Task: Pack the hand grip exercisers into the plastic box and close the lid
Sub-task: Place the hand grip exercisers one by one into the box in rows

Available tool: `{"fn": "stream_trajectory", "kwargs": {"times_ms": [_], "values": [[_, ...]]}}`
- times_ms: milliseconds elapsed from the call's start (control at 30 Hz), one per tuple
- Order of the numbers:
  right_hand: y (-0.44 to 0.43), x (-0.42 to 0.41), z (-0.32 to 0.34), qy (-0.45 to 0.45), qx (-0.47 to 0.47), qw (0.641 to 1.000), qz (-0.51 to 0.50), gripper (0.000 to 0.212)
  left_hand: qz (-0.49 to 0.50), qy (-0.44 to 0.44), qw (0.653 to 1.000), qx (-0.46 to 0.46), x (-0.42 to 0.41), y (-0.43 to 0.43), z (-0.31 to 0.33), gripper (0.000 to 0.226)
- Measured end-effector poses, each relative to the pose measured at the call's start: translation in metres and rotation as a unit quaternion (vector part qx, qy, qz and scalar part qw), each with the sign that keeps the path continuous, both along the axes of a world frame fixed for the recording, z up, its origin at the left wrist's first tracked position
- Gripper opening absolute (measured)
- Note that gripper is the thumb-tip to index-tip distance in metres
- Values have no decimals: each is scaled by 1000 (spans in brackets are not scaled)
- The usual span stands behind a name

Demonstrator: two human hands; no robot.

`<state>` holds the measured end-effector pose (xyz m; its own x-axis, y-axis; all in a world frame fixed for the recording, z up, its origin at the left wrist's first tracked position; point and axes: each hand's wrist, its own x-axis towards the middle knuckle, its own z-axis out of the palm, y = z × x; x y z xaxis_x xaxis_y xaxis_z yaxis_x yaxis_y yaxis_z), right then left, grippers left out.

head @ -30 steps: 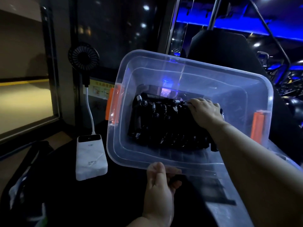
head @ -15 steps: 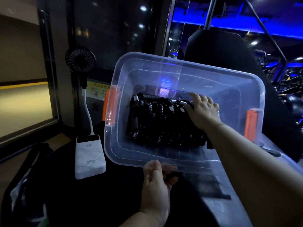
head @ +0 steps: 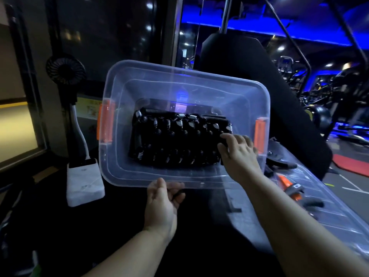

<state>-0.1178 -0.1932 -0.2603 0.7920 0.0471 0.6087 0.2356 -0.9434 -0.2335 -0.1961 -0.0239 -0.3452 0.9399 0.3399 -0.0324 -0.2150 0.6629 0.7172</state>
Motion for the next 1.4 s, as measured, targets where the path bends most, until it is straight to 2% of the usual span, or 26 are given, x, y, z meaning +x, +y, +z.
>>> {"fn": "stream_trajectory", "kwargs": {"times_ms": [167, 300, 367, 400, 467, 533, 600, 767, 933, 1067, 1167, 1267, 1400], "values": [[-26, -34, -18, -95, 7, 994, 56, 23, 4, 1, 1000, 8, 1, 0, -1, 22], [-57, -56, -32, -139, 45, 986, 85, 27, 3, 1, 1000, 13, 0, -1, -1, 23], [-78, -60, -38, -138, 78, 986, 57, 26, 5, 0, 1000, 15, 0, -2, 0, 24], [-89, -60, -40, -114, 98, 988, 25, 24, 6, 0, 1000, 18, 0, -2, 0, 24], [-112, -56, -44, 11, 106, 991, -75, 26, 7, 1, 1000, 20, -1, -2, 1, 26], [-130, -54, -51, 183, 34, 967, -176, 41, 6, 0, 1000, 22, -2, -3, 1, 26], [-141, -56, -61, 271, -38, 942, -196, 56, 5, 0, 1000, 25, -2, -3, 2, 26], [-144, -63, -65, 274, -45, 947, -162, 77, 6, 3, 999, 36, -2, -2, 0, 27], [-160, -66, -55, 273, 26, 958, -77, 76, 7, 6, 999, 39, -2, -2, 1, 27], [-173, -70, -50, 276, 74, 958, -28, 73, 4, 4, 999, 38, 0, -2, 0, 36], [-175, -70, -51, 261, 66, 962, -43, 65, 1, 5, 999, 37, 0, -2, 0, 42], [-173, -72, -52, 258, 1, 961, -100, 66, -1, 5, 999, 35, 0, -2, 0, 44], [-170, -78, -55, 256, 46, 961, -96, 60, -2, 5, 999, 33, -1, -2, 0, 45]]}}
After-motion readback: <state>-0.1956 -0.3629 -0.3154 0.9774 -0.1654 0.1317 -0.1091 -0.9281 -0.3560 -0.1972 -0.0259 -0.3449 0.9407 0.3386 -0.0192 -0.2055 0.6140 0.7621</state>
